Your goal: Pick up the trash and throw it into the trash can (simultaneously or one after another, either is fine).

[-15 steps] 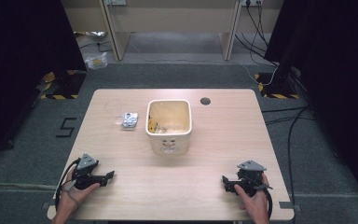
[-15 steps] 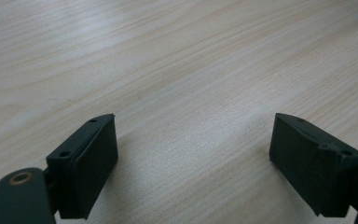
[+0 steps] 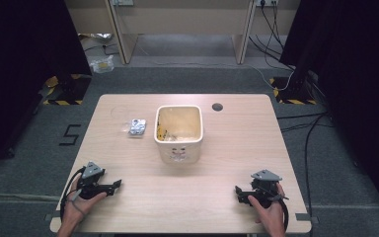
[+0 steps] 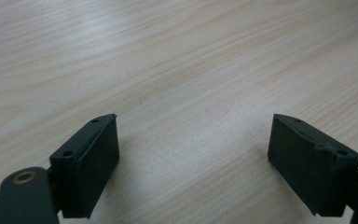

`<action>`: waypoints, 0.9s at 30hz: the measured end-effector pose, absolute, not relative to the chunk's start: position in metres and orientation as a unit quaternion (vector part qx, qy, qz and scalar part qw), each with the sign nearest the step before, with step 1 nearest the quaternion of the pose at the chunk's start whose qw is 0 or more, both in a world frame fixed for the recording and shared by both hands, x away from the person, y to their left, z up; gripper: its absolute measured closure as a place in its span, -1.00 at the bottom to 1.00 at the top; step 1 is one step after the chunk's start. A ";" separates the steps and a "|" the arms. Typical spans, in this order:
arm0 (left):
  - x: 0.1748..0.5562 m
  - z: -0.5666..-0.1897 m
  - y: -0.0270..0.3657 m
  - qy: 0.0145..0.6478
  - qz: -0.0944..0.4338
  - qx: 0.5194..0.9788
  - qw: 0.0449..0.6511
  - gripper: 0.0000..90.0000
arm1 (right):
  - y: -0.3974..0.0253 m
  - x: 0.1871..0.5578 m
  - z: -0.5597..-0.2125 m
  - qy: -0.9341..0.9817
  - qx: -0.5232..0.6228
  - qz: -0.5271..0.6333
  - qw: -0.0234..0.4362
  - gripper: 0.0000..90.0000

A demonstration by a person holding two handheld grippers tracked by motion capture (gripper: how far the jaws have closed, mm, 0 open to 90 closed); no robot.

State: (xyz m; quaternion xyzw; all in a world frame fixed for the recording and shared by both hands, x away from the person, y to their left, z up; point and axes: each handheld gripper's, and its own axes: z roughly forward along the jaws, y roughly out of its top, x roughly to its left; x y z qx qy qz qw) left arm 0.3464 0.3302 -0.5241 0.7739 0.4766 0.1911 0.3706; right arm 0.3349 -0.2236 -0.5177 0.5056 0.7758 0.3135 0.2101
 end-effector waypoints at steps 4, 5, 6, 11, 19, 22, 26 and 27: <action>0.352 -0.519 0.326 0.479 0.193 0.765 0.383 -0.59 | -0.224 0.335 -0.518 0.776 0.506 0.314 0.210 -0.99; 0.352 -0.519 0.326 0.479 0.193 0.765 0.383 -0.59 | -0.224 0.335 -0.518 0.776 0.506 0.314 0.210 -0.99; 0.355 -0.514 0.324 0.481 0.194 0.759 0.394 -0.59 | -0.224 0.335 -0.518 0.776 0.506 0.313 0.210 -0.99; 0.365 -0.505 0.321 0.487 0.199 0.749 0.403 -0.59 | -0.223 0.335 -0.518 0.777 0.505 0.313 0.211 -0.99; 0.385 -0.497 0.314 0.497 0.208 0.741 0.401 -0.59 | -0.223 0.335 -0.518 0.777 0.505 0.313 0.210 -0.99; 0.391 -0.496 0.310 0.502 0.211 0.739 0.398 -0.61 | -0.223 0.335 -0.518 0.777 0.505 0.313 0.210 -0.99; 0.401 -0.494 0.304 0.501 0.212 0.739 0.397 -0.62 | -0.223 0.335 -0.518 0.777 0.505 0.313 0.210 -0.99; 0.404 -0.494 0.302 0.502 0.211 0.739 0.397 -0.62 | -0.223 0.335 -0.518 0.777 0.505 0.313 0.210 -0.99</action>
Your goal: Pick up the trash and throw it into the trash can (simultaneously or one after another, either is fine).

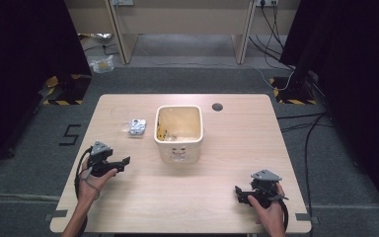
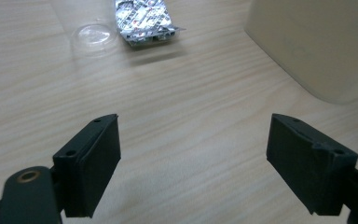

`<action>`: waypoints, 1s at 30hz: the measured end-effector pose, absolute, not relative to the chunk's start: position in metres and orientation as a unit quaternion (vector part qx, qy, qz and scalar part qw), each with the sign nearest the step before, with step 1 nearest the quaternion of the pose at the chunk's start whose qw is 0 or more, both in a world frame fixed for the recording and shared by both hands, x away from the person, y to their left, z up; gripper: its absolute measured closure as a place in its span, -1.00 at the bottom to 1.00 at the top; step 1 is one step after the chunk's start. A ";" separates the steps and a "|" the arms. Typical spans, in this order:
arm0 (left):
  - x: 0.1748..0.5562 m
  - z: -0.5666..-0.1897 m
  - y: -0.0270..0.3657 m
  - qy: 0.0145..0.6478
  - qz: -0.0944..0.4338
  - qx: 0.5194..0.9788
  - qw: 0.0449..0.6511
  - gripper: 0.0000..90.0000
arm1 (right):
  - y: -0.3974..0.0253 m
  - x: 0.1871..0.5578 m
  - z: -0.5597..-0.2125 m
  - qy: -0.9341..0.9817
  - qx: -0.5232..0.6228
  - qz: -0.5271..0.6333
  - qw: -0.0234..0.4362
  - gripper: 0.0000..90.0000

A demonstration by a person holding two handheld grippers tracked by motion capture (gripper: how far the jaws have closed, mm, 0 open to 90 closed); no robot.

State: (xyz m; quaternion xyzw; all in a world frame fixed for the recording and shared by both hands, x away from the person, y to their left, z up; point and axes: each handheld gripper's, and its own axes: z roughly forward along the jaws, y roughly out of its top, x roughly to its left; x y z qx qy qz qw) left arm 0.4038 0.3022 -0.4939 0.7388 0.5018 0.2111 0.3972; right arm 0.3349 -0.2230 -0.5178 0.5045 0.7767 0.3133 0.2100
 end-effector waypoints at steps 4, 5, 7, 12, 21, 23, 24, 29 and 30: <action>0.416 -0.493 0.295 0.501 0.212 0.740 0.396 -0.62 | -0.223 0.335 -0.518 0.777 0.504 0.313 0.210 -0.99; 0.421 -0.494 0.292 0.501 0.213 0.741 0.393 -0.62 | -0.223 0.335 -0.518 0.777 0.504 0.313 0.210 -0.99; 0.423 -0.494 0.291 0.501 0.214 0.741 0.392 -0.62 | -0.223 0.335 -0.518 0.777 0.504 0.313 0.210 -0.99; 0.436 -0.495 0.288 0.508 0.219 0.737 0.388 -0.62 | -0.223 0.335 -0.518 0.777 0.503 0.314 0.210 -0.99; 0.447 -0.496 0.284 0.512 0.218 0.734 0.390 -0.62 | -0.223 0.335 -0.518 0.777 0.503 0.314 0.209 -0.99; 0.450 -0.497 0.284 0.514 0.219 0.731 0.392 -0.62 | -0.223 0.335 -0.518 0.777 0.504 0.314 0.208 -0.99; 0.450 -0.497 0.284 0.514 0.219 0.731 0.392 -0.62 | -0.223 0.335 -0.518 0.777 0.504 0.314 0.208 -0.99; 0.457 -0.497 0.283 0.515 0.222 0.731 0.388 -0.62 | -0.223 0.335 -0.518 0.778 0.503 0.314 0.209 -0.99; 0.458 -0.497 0.282 0.515 0.223 0.731 0.388 -0.62 | -0.223 0.335 -0.518 0.778 0.503 0.314 0.209 -0.99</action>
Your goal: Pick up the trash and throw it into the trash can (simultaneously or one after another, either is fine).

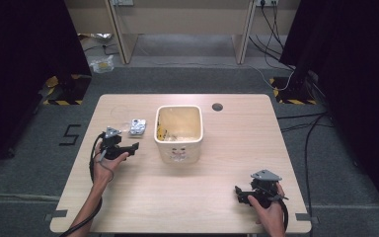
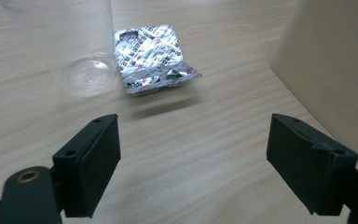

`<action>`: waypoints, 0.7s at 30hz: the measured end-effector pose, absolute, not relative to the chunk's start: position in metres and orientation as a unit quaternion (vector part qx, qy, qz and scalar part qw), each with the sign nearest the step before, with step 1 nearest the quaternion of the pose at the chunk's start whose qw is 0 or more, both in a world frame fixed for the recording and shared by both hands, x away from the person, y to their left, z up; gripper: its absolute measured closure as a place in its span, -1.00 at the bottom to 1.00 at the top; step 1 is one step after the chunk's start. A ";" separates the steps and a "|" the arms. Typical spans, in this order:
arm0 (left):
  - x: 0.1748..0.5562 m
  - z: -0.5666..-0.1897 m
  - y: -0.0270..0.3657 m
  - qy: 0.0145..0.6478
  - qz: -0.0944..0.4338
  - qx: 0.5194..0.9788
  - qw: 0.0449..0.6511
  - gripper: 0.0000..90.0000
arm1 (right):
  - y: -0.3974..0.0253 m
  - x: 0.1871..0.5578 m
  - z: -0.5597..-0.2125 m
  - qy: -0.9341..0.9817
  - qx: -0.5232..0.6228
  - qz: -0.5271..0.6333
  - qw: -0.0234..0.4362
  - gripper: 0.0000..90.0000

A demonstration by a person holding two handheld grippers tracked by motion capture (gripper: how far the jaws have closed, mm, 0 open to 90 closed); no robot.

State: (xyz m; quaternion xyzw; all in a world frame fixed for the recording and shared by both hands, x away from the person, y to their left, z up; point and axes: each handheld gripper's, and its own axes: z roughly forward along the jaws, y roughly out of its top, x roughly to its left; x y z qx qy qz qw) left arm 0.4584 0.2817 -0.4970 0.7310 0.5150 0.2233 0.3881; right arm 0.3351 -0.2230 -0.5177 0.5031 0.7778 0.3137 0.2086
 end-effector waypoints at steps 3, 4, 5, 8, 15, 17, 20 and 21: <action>0.462 -0.498 0.281 0.516 0.221 0.730 0.389 -0.62 | -0.223 0.335 -0.518 0.778 0.503 0.314 0.208 -0.99; 0.462 -0.499 0.281 0.516 0.220 0.731 0.388 -0.62 | -0.223 0.335 -0.518 0.778 0.503 0.314 0.208 -0.99; 0.463 -0.499 0.280 0.516 0.221 0.732 0.387 -0.62 | -0.223 0.335 -0.518 0.778 0.503 0.314 0.208 -0.99; 0.465 -0.499 0.280 0.516 0.221 0.731 0.387 -0.62 | -0.223 0.335 -0.518 0.778 0.503 0.314 0.209 -0.99; 0.474 -0.497 0.273 0.519 0.231 0.726 0.388 -0.62 | -0.223 0.335 -0.518 0.778 0.504 0.314 0.208 -0.99; 0.477 -0.497 0.273 0.520 0.234 0.725 0.387 -0.62 | -0.223 0.335 -0.518 0.778 0.504 0.314 0.208 -0.99; 0.485 -0.497 0.271 0.527 0.240 0.720 0.383 -0.62 | -0.223 0.335 -0.518 0.778 0.503 0.314 0.209 -0.99; 0.485 -0.497 0.271 0.527 0.240 0.720 0.383 -0.62 | -0.223 0.335 -0.518 0.778 0.503 0.314 0.209 -0.99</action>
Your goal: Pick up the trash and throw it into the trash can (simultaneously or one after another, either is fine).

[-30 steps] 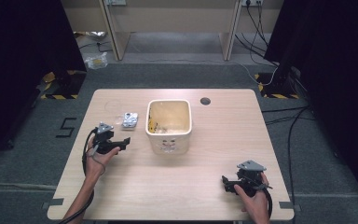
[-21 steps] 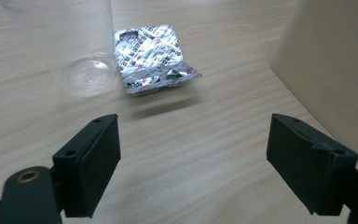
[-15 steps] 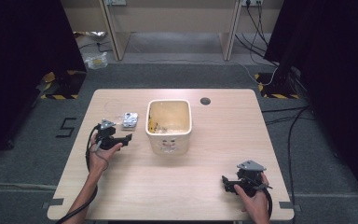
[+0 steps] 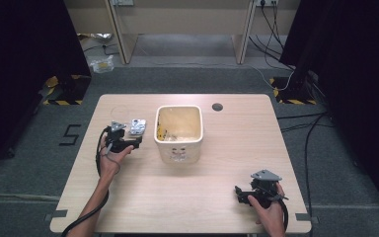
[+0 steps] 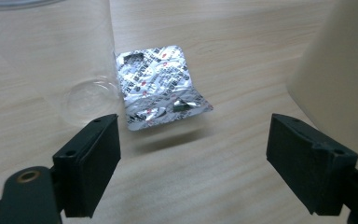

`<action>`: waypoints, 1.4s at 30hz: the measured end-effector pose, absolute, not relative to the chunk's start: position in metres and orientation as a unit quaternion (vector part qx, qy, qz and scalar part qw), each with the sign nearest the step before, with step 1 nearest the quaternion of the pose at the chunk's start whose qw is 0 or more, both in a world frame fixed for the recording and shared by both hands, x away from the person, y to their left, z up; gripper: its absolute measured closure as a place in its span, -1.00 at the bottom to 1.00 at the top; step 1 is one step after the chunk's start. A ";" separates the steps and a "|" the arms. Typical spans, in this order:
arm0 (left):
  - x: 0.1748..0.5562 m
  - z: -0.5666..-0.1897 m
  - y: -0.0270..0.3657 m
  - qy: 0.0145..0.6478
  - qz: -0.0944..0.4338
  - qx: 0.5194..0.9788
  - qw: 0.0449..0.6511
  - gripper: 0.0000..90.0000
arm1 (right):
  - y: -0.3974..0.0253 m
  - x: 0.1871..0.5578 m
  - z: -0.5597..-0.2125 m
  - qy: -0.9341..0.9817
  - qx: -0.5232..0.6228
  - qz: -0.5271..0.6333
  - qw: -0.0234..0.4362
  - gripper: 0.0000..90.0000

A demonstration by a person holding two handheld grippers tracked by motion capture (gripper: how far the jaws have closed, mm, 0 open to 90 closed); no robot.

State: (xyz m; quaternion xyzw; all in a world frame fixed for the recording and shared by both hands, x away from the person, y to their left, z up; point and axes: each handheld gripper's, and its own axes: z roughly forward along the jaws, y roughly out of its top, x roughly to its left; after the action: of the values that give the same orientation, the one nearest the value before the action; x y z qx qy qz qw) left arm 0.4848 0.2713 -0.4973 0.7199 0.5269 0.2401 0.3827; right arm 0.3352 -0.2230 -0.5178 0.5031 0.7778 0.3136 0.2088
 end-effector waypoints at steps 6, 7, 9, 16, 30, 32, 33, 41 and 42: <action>0.496 -0.501 0.269 0.541 0.242 0.714 0.373 -0.62 | -0.223 0.335 -0.518 0.778 0.503 0.314 0.208 -0.99; 0.500 -0.503 0.267 0.545 0.244 0.713 0.368 -0.62 | -0.223 0.335 -0.518 0.778 0.503 0.314 0.209 -0.99; 0.503 -0.506 0.265 0.544 0.245 0.718 0.358 -0.62 | -0.223 0.335 -0.518 0.778 0.503 0.314 0.208 -0.99; 0.512 -0.510 0.260 0.553 0.243 0.717 0.348 -0.58 | -0.223 0.335 -0.518 0.778 0.503 0.314 0.208 -0.99; 0.525 -0.520 0.260 0.568 0.249 0.710 0.333 -0.44 | -0.223 0.335 -0.518 0.778 0.503 0.314 0.208 -0.99; 0.526 -0.521 0.260 0.567 0.247 0.712 0.334 -0.36 | -0.223 0.335 -0.518 0.778 0.502 0.314 0.208 -0.99; 0.526 -0.521 0.260 0.566 0.247 0.711 0.335 -0.33 | -0.223 0.335 -0.518 0.779 0.502 0.314 0.208 -0.99; 0.523 -0.519 0.257 0.559 0.251 0.715 0.336 -0.24 | -0.223 0.335 -0.518 0.779 0.501 0.314 0.208 -0.99; 0.521 -0.518 0.257 0.557 0.250 0.717 0.337 -0.24 | -0.223 0.335 -0.518 0.780 0.501 0.314 0.208 -0.99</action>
State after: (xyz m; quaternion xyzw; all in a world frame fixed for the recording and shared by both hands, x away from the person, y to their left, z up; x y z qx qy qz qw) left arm 0.5215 0.2566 -0.5179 0.7165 0.5573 0.2500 0.3370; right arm 0.3350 -0.2228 -0.5177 0.5006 0.7796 0.3140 0.2075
